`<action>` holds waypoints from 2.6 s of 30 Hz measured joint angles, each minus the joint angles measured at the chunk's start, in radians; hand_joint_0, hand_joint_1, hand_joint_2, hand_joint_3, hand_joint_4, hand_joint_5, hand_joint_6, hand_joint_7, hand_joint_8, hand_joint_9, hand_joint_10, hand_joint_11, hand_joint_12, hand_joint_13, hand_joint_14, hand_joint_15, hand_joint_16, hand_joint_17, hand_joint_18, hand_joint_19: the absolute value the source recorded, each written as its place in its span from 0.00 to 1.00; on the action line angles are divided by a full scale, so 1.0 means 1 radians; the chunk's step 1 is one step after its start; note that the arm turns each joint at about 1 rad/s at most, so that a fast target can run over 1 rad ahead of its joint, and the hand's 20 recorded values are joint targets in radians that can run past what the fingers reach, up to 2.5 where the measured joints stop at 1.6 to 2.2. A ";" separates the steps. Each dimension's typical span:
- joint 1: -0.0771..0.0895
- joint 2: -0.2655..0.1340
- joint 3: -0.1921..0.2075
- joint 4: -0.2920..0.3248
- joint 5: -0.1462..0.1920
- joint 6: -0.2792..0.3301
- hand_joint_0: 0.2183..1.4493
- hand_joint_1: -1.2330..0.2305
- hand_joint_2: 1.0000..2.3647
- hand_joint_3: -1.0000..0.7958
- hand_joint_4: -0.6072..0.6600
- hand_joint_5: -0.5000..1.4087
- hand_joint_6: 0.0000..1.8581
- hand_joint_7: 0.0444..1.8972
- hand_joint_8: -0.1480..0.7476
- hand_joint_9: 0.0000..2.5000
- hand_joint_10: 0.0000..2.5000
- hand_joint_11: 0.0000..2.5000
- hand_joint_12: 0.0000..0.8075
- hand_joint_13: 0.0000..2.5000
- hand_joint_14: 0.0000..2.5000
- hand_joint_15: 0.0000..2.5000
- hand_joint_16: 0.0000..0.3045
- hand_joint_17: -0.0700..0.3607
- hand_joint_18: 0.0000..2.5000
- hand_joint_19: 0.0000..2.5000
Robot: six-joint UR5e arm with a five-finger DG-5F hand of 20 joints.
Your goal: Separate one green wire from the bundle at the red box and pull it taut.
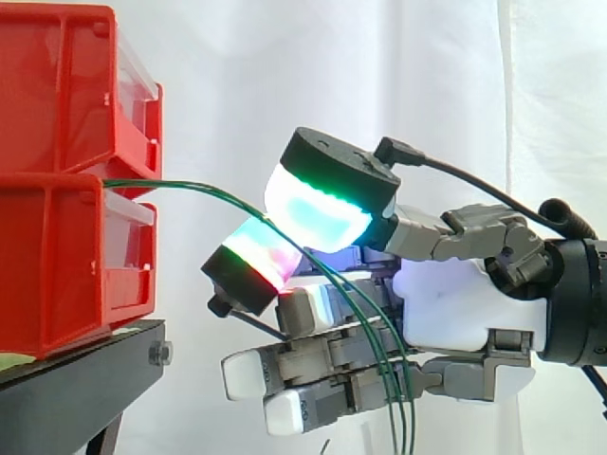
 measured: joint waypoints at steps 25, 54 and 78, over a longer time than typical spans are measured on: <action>-0.002 0.000 0.000 -0.002 0.000 -0.014 0.27 0.42 0.00 0.28 0.61 0.16 0.48 0.53 0.52 0.45 0.00 0.46 0.41 0.51 0.01 0.35 0.15 0.40 0.35 0.18; 0.006 0.000 -0.001 0.019 0.003 -0.054 0.28 0.43 0.00 0.28 0.62 0.15 0.47 0.49 0.51 0.42 0.01 0.45 0.41 0.61 0.01 0.52 0.16 0.42 0.35 0.18; 0.003 0.000 0.000 0.017 0.002 -0.050 0.34 0.40 0.01 0.38 0.59 0.15 0.49 0.53 0.50 0.49 0.05 0.65 0.40 0.62 0.00 0.54 0.16 0.41 0.35 0.18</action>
